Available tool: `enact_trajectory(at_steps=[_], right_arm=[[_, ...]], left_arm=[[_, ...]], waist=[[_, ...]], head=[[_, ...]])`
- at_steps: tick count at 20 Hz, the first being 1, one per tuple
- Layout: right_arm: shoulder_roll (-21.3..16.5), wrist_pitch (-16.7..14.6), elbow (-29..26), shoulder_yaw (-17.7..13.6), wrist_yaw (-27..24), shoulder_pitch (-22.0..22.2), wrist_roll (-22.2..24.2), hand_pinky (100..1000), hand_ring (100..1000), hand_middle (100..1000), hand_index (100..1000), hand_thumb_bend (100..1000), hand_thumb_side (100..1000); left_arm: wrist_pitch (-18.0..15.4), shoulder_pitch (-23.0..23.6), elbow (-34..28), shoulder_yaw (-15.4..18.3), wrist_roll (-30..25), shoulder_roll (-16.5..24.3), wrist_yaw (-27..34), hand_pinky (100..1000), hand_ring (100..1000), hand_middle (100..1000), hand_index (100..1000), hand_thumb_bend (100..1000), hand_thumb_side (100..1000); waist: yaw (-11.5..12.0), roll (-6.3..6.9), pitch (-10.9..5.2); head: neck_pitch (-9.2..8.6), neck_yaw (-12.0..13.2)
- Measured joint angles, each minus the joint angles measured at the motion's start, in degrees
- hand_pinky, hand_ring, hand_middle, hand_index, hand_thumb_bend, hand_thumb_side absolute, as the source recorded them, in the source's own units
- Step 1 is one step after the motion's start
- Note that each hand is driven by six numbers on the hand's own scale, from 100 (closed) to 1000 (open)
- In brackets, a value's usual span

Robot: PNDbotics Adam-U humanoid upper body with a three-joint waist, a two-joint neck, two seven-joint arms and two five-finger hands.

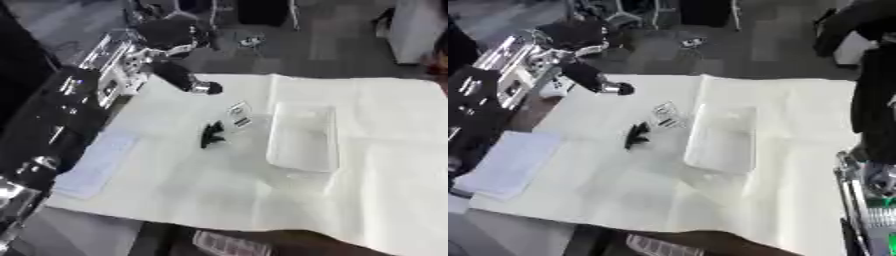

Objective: Pick up objects on the table and place them in the box.

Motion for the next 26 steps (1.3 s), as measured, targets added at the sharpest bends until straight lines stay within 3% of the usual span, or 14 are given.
enact_trajectory(at_steps=[9, 15, 21, 26], right_arm=[[0.52, -0.09, 0.0, 0.29, -0.3, -0.02, 0.09, 321, 301, 359, 492, 401, 1000], [0.55, -0.12, 0.0, 0.29, -0.5, -0.13, 0.12, 321, 301, 359, 491, 400, 1000], [1.09, -0.34, 0.0, 0.34, -0.55, -0.39, 0.34, 321, 301, 359, 492, 398, 1000], [1.61, -0.39, 0.0, 0.63, -0.59, -0.84, 0.38, 321, 301, 359, 492, 398, 1000]], left_arm=[[0.32, -3.11, 12.02, 3.57, -1.77, -3.53, -10.88, 1000, 944, 977, 930, 678, 1000], [-0.3, -4.23, 16.65, 4.06, -1.35, -5.6, -17.97, 1000, 978, 1000, 969, 864, 1000], [-0.04, -4.34, 18.93, 4.97, -1.65, -7.37, -22.52, 1000, 981, 1000, 1000, 854, 1000], [0.6, -4.66, 19.67, 5.51, 1.57, -8.73, -25.41, 1000, 959, 1000, 986, 723, 1000]], waist=[[-0.52, -0.01, 0.15], [-0.84, -0.05, 0.28], [-1.48, -0.19, 0.94], [-2.08, -0.21, 1.42]], head=[[-0.12, 0.78], [-0.6, 1.26], [-2.19, 1.95], [-3.16, 3.35]])
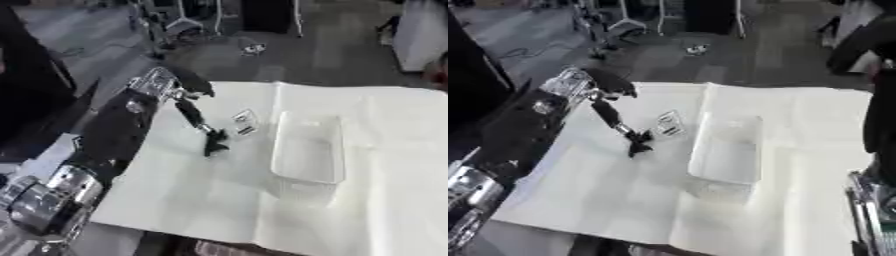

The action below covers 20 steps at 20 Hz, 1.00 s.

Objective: Pick up objects on the table and place them in the box.

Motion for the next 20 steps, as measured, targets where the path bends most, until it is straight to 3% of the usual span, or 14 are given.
enact_trajectory(at_steps=[3, 9, 20], right_arm=[[0.41, -0.1, 0.0, 0.03, -0.14, -0.06, 0.1, 321, 301, 359, 492, 397, 1000], [1.1, -0.33, 0.0, 0.06, -0.39, -0.66, 0.25, 320, 301, 359, 492, 394, 1000], [3.28, -1.14, 0.0, 0.35, -0.9, -3.24, 0.29, 322, 299, 359, 495, 396, 1000]], left_arm=[[0.33, -0.1, 0.42, 0.18, 2.78, -0.5, -1.82, 1000, 957, 993, 982, 689, 1000], [2.37, -0.72, 3.0, 1.81, 6.27, -1.32, -4.87, 1000, 955, 993, 990, 677, 1000], [5.31, -1.73, 5.67, 3.78, 8.8, -1.29, -9.34, 1000, 960, 997, 1000, 655, 1000]], waist=[[-0.05, 0.0, 0.22], [-0.93, -0.03, 0.96], [-2.33, -1.98, 4.63]], head=[[-0.04, 0.45], [-1.84, 2.03], [-8.17, 3.5]])
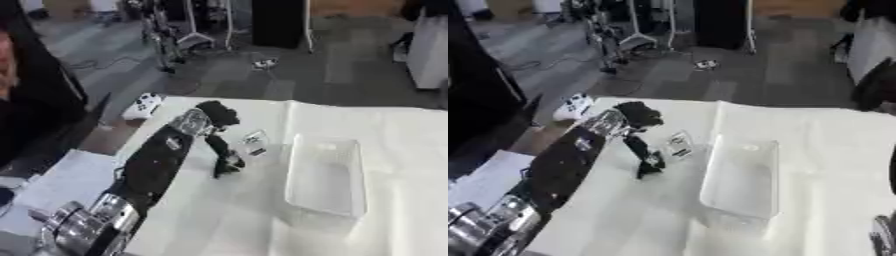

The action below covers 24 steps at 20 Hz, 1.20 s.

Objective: Pick up objects on the table and place them in the box.

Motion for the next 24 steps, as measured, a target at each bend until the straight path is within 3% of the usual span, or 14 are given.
enact_trajectory(at_steps=[9, 15, 24], right_arm=[[1.17, -0.31, 0.0, 0.02, -0.48, -0.81, 0.21, 322, 300, 359, 495, 393, 1000], [1.68, -0.57, 0.0, 0.18, -0.58, -1.14, 0.34, 322, 300, 359, 496, 390, 1000], [2.68, -0.93, 0.0, 0.36, -0.8, -1.88, 0.34, 322, 299, 359, 497, 387, 1000]], left_arm=[[-0.31, -1.06, 0.06, 0.49, 3.68, 0.36, 0.11, 1000, 950, 988, 1000, 606, 1000], [-0.66, -1.3, 0.29, 0.73, 7.14, 0.37, 1.48, 1000, 943, 982, 1000, 591, 1000], [-0.26, -1.35, 0.99, 1.01, 6.5, 1.11, 3.4, 1000, 944, 983, 1000, 598, 1000]], waist=[[-0.91, -0.16, 0.92], [-1.31, -0.06, 1.07], [-2.76, 0.08, 2.55]], head=[[-1.98, 0.69], [-4.32, 0.92], [-5.25, 1.45]])
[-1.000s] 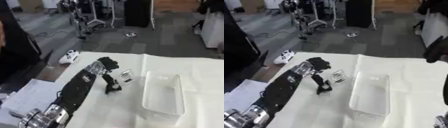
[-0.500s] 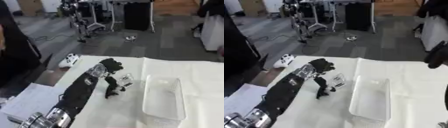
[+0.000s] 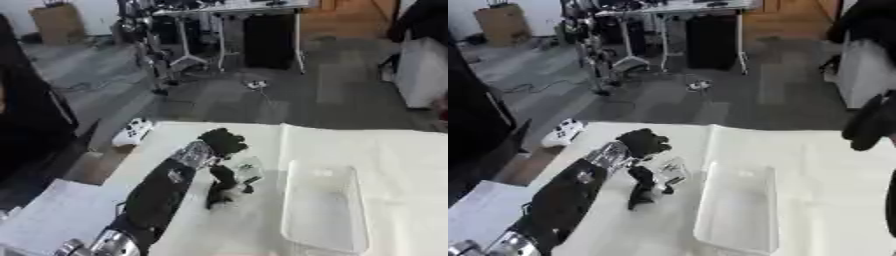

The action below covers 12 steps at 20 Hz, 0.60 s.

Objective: Pick up objects on the table and place them in the box.

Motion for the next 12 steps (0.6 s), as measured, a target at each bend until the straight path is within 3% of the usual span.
enact_trajectory(at_steps=[12], right_arm=[[1.02, -0.7, 0.0, 0.19, -0.24, -1.6, 0.08, 322, 299, 359, 499, 385, 1000]], left_arm=[[1.39, -0.78, -0.01, 0.37, -0.58, 1.28, -0.05, 1000, 943, 981, 1000, 540, 1000]], waist=[[-1.94, 0.35, 2.32]], head=[[-1.23, 1.05]])
